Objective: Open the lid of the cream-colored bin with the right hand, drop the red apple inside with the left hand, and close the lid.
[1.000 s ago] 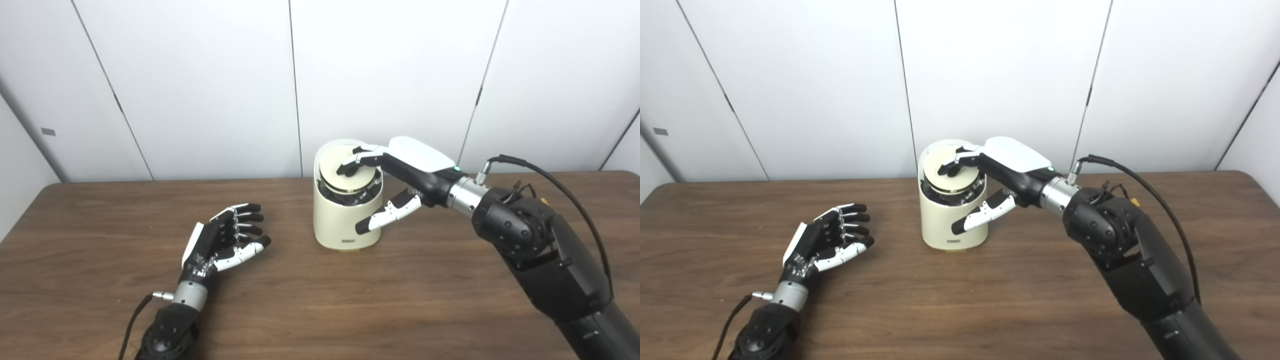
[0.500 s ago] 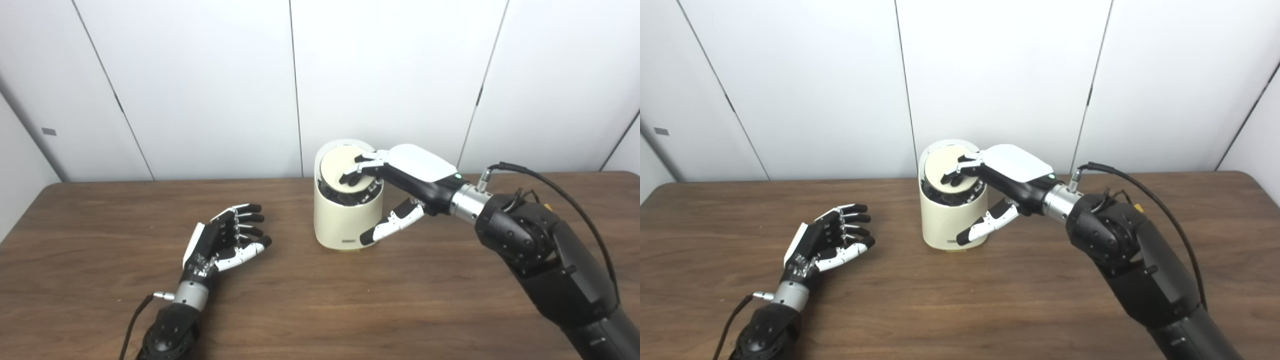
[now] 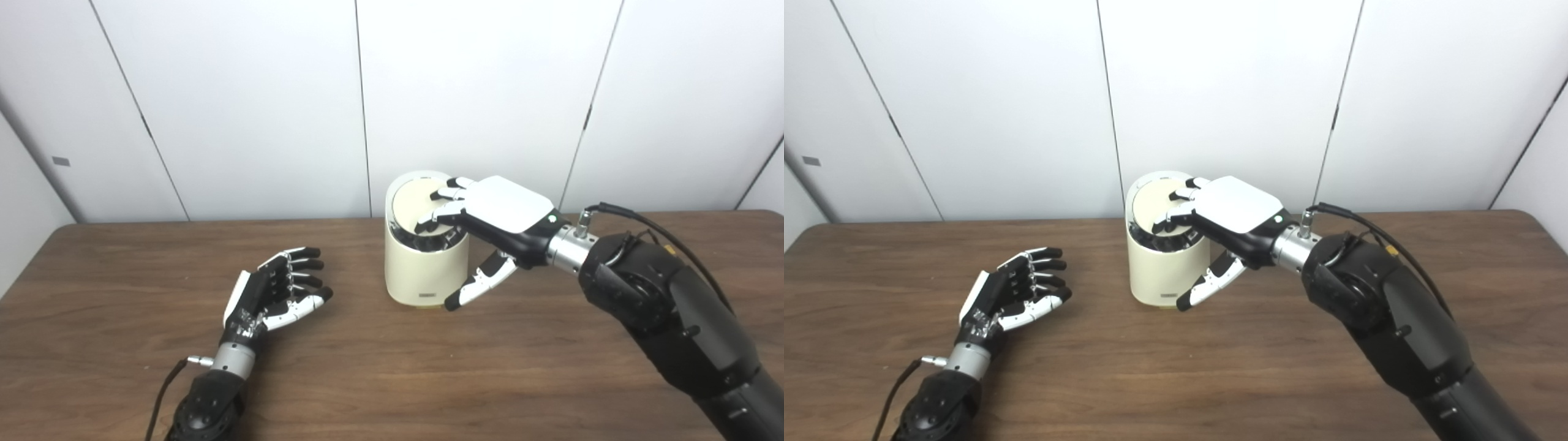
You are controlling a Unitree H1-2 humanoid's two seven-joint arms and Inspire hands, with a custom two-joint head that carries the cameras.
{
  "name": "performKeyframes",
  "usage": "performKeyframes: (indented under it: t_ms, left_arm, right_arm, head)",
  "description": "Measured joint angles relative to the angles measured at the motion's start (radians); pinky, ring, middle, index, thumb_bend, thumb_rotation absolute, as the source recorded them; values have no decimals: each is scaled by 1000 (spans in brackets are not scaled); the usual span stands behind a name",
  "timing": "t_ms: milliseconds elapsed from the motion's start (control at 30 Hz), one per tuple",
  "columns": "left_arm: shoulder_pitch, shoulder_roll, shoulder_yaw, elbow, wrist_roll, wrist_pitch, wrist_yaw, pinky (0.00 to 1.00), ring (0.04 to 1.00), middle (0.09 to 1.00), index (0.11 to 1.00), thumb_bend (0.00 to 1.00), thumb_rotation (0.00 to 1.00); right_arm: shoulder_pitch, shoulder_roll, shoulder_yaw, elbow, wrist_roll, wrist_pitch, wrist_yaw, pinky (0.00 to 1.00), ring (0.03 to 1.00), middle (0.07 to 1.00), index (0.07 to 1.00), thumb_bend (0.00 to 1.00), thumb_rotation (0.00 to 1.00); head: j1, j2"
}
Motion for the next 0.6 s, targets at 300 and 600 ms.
performKeyframes:
  t_ms: [300, 600]
  left_arm:
    - [0, -1, 0, 0, 0, 0, 0, 486, 601, 698, 740, 618, 34]
    - [1, -1, 0, 0, 1, 1, 1, 487, 602, 696, 740, 622, 27]
  right_arm:
    - [1, 1, -12, -1, 18, -9, 3, 954, 901, 733, 763, 725, 556]
    - [64, 85, -188, -13, 199, 98, -21, 789, 903, 871, 872, 655, 495]
  head:
    - [2, -2]
    - [2, -5]
